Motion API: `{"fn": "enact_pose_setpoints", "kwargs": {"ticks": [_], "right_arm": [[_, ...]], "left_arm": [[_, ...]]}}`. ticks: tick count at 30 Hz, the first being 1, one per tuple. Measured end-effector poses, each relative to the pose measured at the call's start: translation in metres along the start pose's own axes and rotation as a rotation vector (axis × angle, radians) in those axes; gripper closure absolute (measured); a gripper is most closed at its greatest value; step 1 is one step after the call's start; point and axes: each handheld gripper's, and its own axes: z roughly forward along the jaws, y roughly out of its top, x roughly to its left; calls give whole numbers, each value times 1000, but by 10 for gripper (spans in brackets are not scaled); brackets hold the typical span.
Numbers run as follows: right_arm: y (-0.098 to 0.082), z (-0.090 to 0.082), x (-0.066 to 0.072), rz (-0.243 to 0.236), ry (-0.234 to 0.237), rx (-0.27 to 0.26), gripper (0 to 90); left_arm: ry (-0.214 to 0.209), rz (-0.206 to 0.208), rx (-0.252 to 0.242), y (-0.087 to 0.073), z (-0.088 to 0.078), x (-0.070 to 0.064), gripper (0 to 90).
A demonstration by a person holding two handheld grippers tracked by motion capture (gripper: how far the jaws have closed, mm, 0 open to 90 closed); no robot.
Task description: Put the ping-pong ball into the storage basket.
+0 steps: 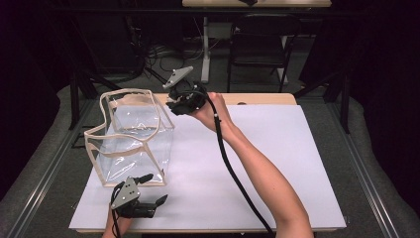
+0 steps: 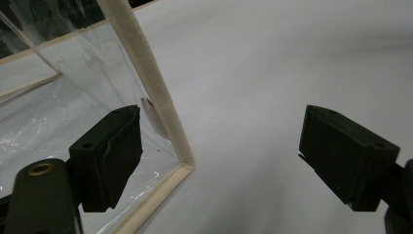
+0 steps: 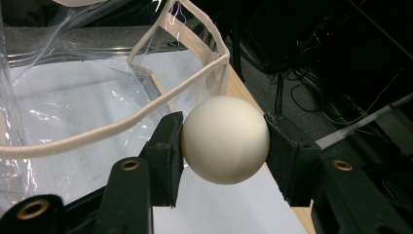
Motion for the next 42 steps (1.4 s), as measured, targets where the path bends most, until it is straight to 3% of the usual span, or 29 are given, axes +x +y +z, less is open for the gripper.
{"fn": "enact_pose_setpoints", "kwargs": {"ticks": [42], "right_arm": [[29,15,27,-81,59,11,509]], "left_arm": [[-8,3,3,0,1,1,160]]}}
